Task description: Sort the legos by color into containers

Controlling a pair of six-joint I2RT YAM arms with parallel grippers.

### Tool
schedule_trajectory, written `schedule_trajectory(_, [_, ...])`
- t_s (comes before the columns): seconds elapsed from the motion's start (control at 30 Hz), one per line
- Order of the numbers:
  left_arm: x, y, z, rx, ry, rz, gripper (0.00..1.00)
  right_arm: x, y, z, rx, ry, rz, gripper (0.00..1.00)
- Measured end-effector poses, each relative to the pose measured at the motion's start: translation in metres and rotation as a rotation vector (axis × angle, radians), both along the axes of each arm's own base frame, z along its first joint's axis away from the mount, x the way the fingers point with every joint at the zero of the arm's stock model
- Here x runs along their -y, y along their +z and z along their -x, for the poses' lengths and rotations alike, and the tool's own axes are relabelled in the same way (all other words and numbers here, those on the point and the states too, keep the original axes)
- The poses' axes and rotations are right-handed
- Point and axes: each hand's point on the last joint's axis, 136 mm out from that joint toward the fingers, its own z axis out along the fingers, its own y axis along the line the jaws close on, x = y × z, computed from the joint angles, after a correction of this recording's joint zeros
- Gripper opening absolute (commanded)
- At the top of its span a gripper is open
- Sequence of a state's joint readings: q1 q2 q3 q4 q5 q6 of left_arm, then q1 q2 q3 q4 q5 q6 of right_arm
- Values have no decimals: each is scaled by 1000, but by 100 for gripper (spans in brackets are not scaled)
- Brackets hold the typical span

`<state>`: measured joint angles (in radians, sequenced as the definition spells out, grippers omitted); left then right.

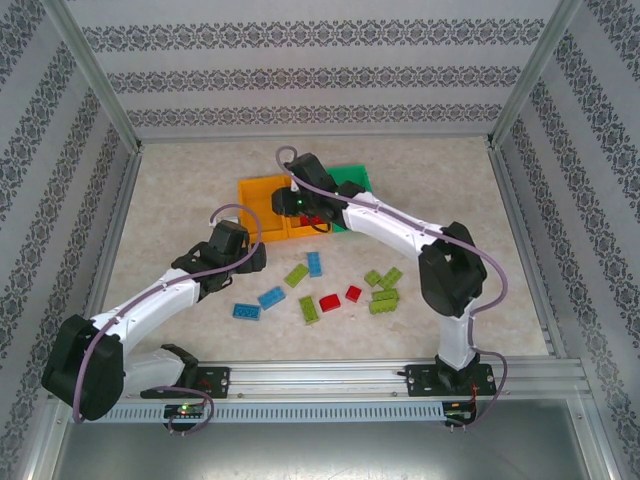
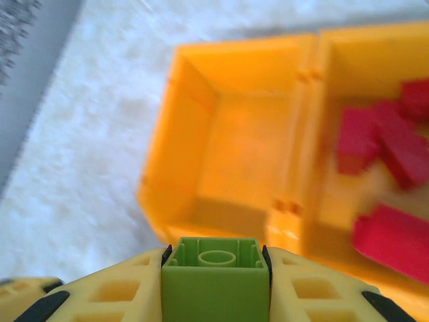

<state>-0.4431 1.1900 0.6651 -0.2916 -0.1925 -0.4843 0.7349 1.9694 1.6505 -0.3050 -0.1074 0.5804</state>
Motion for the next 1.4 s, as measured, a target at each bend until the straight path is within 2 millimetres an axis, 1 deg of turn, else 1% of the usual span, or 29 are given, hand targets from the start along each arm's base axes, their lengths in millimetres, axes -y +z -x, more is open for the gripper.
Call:
schedule_trajectory(0.07, [0, 0, 0, 0, 0, 0, 99, -14, 1, -8, -8, 12, -35, 36])
schedule_trajectory(0.17, [-1, 0, 0, -1, 4, 2, 99, -24, -13, -17, -41, 18, -54, 36])
schedule_trajectory(0.27, [-1, 0, 0, -2, 3, 3, 99, -28, -34, -27, -87, 7, -57, 37])
schedule_trajectory(0.37, [-1, 0, 0, -3, 1, 5, 99, -27, -53, -37, -124, -12, -57, 39])
schedule_trajectory(0.47, [0, -1, 0, -5, -2, 9, 99, -27, -64, -43, -151, -23, -62, 49])
schedule_trajectory(0.53, [1, -1, 0, -7, -6, 13, 99, -28, -58, -47, -151, -24, -81, 53])
schedule_trajectory(0.6, [3, -1, 1, -10, -14, 19, 100, -30, -52, -49, -142, -22, -94, 64])
schedule_trajectory(0.77, [9, -4, 3, -27, -55, 32, 100, -33, -51, -47, -149, -13, -105, 70])
schedule_trajectory(0.87, [18, -7, 6, -47, -113, 45, 100, -29, -47, -42, -150, -11, -106, 73])
schedule_trajectory(1.0, [34, -11, 11, -68, -216, 56, 99, -15, -36, -23, -147, -2, -96, 76])
schedule_trajectory(1.17, [66, -22, 26, -106, -394, 19, 98, 16, -4, 4, -97, -9, -88, 81])
schedule_trajectory(1.27, [86, -28, 33, -128, -491, -7, 96, 44, 12, 15, -60, -41, -84, 82])
schedule_trajectory(1.33, [94, -32, 34, -142, -533, -22, 94, 69, 12, 17, -47, -79, -71, 82])
schedule_trajectory(1.4, [101, -36, 34, -155, -571, -33, 92, 102, 5, 16, -50, -141, -48, 83])
